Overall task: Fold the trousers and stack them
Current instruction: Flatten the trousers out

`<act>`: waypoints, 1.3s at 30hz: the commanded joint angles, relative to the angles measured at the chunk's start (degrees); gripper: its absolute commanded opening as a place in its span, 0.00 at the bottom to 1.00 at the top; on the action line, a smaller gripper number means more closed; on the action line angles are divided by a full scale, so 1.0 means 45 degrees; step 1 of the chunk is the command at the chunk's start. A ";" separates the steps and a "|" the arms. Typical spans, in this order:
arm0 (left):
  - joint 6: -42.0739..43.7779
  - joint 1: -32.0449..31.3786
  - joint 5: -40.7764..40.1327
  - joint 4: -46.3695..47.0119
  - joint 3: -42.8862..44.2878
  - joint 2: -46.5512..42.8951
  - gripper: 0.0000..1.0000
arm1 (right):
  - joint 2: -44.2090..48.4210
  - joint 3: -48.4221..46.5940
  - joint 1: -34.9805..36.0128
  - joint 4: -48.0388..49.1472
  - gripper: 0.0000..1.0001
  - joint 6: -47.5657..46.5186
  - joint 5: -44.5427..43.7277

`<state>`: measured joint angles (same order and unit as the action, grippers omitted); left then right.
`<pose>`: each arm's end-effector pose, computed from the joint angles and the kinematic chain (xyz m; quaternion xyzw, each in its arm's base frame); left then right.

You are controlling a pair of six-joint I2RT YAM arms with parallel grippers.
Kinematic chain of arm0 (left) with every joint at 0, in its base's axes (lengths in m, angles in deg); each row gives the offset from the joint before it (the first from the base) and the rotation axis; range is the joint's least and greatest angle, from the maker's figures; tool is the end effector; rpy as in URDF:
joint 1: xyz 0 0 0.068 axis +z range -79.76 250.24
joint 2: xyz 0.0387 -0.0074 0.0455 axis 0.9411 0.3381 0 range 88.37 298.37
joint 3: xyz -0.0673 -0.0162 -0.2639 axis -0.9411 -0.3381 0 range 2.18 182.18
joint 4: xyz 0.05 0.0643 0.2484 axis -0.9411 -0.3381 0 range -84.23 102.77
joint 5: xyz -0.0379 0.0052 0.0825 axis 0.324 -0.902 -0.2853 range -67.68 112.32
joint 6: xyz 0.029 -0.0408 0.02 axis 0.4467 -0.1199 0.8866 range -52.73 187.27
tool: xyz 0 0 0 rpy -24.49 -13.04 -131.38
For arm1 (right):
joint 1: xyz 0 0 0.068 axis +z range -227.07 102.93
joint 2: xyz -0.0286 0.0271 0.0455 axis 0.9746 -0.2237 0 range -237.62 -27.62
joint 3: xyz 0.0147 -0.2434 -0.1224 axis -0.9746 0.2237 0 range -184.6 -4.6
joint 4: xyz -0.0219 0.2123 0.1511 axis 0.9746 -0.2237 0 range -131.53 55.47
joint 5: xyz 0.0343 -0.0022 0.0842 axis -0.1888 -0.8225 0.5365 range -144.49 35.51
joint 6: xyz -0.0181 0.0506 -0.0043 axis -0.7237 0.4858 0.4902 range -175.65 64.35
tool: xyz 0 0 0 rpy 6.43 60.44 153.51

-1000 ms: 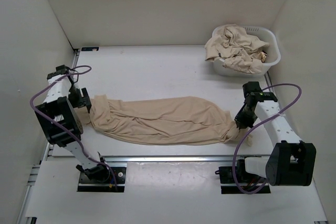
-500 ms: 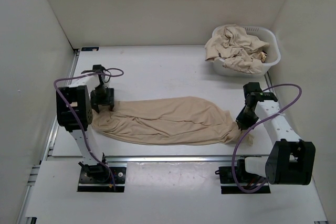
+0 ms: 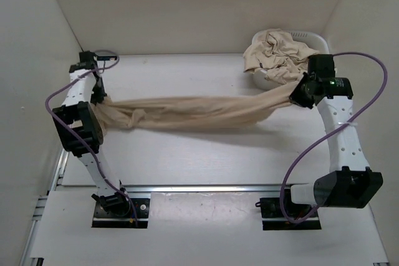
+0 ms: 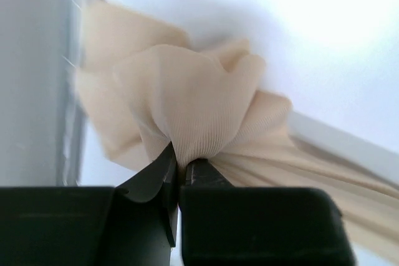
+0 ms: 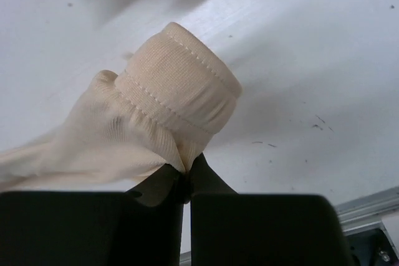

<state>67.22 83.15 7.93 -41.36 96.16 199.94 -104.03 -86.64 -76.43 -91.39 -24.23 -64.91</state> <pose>0.3906 0.0986 0.2392 -0.1304 0.9710 0.1406 0.1428 0.2642 -0.0034 0.3690 0.2783 0.8977 0.0090 0.3414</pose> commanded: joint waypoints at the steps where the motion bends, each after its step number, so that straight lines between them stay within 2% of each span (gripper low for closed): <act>1: 0.0012 0.0257 -0.0689 -0.0528 0.1965 -0.0379 0.14 | 0.0239 -0.0773 -0.0202 -0.0450 0.00 -0.0673 0.0496; 5: 0.0012 -0.0015 -0.0688 -0.1017 0.2359 -0.0262 0.17 | 0.0979 0.0825 -0.0202 -0.0450 0.00 -0.0089 0.1200; 6: 0.0012 -0.0017 -0.0688 -0.1018 0.2359 -0.0146 0.14 | 0.1175 0.1505 -0.0202 -0.0450 0.00 -0.0088 0.1356; 8: 0.0012 -0.0017 -0.0688 -0.1407 0.2359 -0.0145 0.14 | 0.1722 0.1902 -0.0202 -0.0450 0.00 0.0069 0.1357; 16: 0.0012 0.0841 -0.0688 -0.2639 0.2126 -0.1899 0.14 | 0.2563 0.0594 -0.0319 -0.1778 0.00 -0.0361 -0.0204; 18: 0.0012 0.0999 -0.0688 -0.2639 0.1892 -0.2038 0.20 | 0.2564 0.1060 -0.0319 -0.1546 0.00 -0.0361 -0.0205; 21: 0.0012 0.0882 0.0247 -0.2639 0.1890 -0.1417 0.20 | 0.2371 0.2077 -0.0319 -0.0706 0.00 -0.0361 0.0282; 22: 0.0012 0.0747 0.0385 -0.2639 0.2084 -0.0660 0.20 | 0.2059 0.2253 -0.0319 -0.0491 0.00 -0.0245 0.0283; 25: 0.0012 0.0433 0.0386 -0.2639 0.3467 0.0866 0.22 | 0.1260 0.2372 -0.0319 0.0095 0.00 -0.0244 0.0614; 26: 0.0012 0.0220 0.0386 -0.2639 0.4671 0.1934 0.34 | 0.1043 0.2256 -0.0319 0.0213 0.00 -0.0244 0.0615; 28: 0.0012 0.0042 0.0386 -0.2639 0.6102 0.2878 0.48 | 0.0340 0.2139 -0.0436 0.0409 0.00 -0.0244 0.0732; 29: 0.0012 -0.0093 0.0386 -0.2833 0.7366 0.3443 0.72 | 0.0105 0.1925 -0.0436 0.0409 0.00 -0.0244 0.0848; 30: 0.0012 -0.0095 0.0386 -0.3009 0.7785 0.3449 0.83 | -0.0303 0.1807 -0.0552 0.0409 0.00 -0.0244 0.0966; 31: 0.0012 -0.0095 0.0386 -0.3184 0.7905 0.3449 0.90 | -0.0462 0.1689 -0.0553 0.0409 0.00 -0.0244 0.0967; 32: 0.0012 0.0060 0.0541 -0.3186 0.7635 0.2618 0.93 | -0.0463 0.1688 -0.0553 0.0254 0.00 -0.0244 0.0967; 33: 0.0012 0.0236 0.0735 -0.3070 0.6472 0.2049 1.00 | -0.0599 0.1688 -0.0553 0.0253 0.00 -0.0244 0.0967; 35: 0.0012 0.1032 0.1533 -0.2349 0.4327 0.0161 1.00 | -0.0465 0.1978 -0.0553 0.0253 0.00 -0.0108 0.0967; 36: 0.0012 0.1289 0.1828 -0.2192 0.3636 -0.0412 0.97 | -0.0309 0.2097 -0.0553 0.0524 0.00 0.0067 0.1141; 37: 0.0012 0.1485 0.2121 -0.2190 0.3049 -0.0901 0.89 | -0.0307 0.2214 -0.0553 0.0526 0.00 0.0069 0.1143; 39: 0.0012 0.1644 0.3036 -0.2190 0.1219 -0.2016 0.64 | -0.0190 0.2487 -0.0553 0.0837 0.00 0.0380 0.1473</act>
<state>67.07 87.89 15.58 -51.92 107.92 201.84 -106.93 -76.01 -78.61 -90.45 -24.06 -60.25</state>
